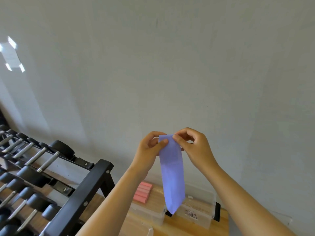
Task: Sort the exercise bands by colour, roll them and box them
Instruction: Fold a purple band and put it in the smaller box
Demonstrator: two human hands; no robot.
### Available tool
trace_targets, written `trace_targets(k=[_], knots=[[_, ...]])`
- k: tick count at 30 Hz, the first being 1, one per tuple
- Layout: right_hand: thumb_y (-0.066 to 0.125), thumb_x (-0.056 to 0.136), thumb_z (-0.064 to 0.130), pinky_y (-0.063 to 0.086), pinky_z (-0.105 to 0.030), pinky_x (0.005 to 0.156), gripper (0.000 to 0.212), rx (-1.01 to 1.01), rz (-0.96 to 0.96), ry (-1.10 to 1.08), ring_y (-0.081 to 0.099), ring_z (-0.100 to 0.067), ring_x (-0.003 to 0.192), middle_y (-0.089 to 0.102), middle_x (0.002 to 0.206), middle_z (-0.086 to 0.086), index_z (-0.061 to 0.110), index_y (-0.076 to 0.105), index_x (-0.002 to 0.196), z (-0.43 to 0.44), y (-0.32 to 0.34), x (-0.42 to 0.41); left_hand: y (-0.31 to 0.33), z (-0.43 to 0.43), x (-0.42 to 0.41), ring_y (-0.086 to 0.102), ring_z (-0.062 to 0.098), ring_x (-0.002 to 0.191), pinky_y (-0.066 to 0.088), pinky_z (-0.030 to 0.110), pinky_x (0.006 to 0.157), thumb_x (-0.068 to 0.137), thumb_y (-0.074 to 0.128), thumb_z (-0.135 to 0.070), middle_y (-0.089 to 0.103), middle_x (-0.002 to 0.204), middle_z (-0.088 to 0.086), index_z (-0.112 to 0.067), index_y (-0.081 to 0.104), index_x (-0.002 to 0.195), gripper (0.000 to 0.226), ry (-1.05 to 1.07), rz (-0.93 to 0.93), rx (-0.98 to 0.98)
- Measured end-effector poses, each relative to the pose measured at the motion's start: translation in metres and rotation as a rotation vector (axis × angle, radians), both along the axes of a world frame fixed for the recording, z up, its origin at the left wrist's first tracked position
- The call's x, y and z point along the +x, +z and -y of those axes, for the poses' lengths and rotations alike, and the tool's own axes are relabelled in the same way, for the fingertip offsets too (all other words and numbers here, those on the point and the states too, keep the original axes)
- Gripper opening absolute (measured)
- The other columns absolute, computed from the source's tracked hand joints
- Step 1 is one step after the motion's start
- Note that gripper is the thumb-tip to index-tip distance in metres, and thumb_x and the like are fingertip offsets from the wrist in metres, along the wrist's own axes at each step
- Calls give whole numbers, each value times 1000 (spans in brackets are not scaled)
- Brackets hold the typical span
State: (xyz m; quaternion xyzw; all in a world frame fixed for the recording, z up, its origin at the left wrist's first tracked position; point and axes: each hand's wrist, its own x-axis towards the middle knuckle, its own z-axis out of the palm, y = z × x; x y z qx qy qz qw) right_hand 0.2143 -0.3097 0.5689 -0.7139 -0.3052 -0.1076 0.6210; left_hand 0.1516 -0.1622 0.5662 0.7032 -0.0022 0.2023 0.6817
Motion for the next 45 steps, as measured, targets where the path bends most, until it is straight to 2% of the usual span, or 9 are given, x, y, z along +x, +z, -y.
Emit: trace_targets(k=[4,7,13,20,25,32,36,39,45], knots=[[69,88,19,49,-17,72,5,-33,-16,56,64,-3,84,69,82,14,21,68,83,-1,4,0,3,3,-1,66,20,88,53,40,82,99,54,-14,72,96,13,5,61,103,20,26,14,31],[70,87,15,46,-14,69,6,-58,-21,92,63,-3,79,69,81,11,19,68,82,-4,8,-1,6,8,-3,63,17,94,49,38,89,102,49,-19,73,98,0,3,65,104,28,4,14,77],[68,86,7,52,-36,66,13,44,-120,119,60,-15,70,66,74,-4,15,64,76,-12,12,-2,-11,15,-5,59,19,119,45,39,105,103,45,-30,66,121,7,-12,59,122,31,2,-83,87],[70,85,7,43,-14,62,15,23,-171,138,54,-2,62,60,64,11,17,64,75,-12,8,-4,-27,26,-11,65,20,111,52,40,95,105,41,-22,68,120,6,-17,57,129,29,4,-101,43],[69,85,3,48,-16,66,18,47,-201,161,61,-3,68,66,71,8,18,65,75,-7,1,-9,-29,35,-16,66,4,95,50,15,75,104,40,-24,72,98,-12,-26,64,111,24,57,-89,-7],[69,85,9,46,-13,67,6,52,-219,116,62,-2,73,68,75,7,11,68,80,0,-18,-24,-38,46,-24,64,6,103,48,18,84,107,34,-22,70,112,0,-21,65,113,32,88,-66,-74],[70,86,12,46,-11,67,6,46,-247,84,63,-2,76,68,76,9,14,69,80,6,-29,-33,-47,54,-29,62,11,97,46,29,87,106,36,-17,69,104,-1,-15,67,106,31,163,-32,-42],[70,86,13,46,-12,68,7,56,-268,70,62,-2,75,67,74,10,15,69,79,7,-30,-40,-51,57,-32,59,10,92,45,27,85,106,36,-17,67,102,4,-7,63,110,29,199,-17,-14],[68,87,16,45,-12,67,7,17,-239,69,62,-2,75,68,76,8,12,69,81,11,-29,-53,-51,67,-44,62,11,102,47,25,92,106,34,-12,68,106,-1,-12,63,105,29,190,65,32]])
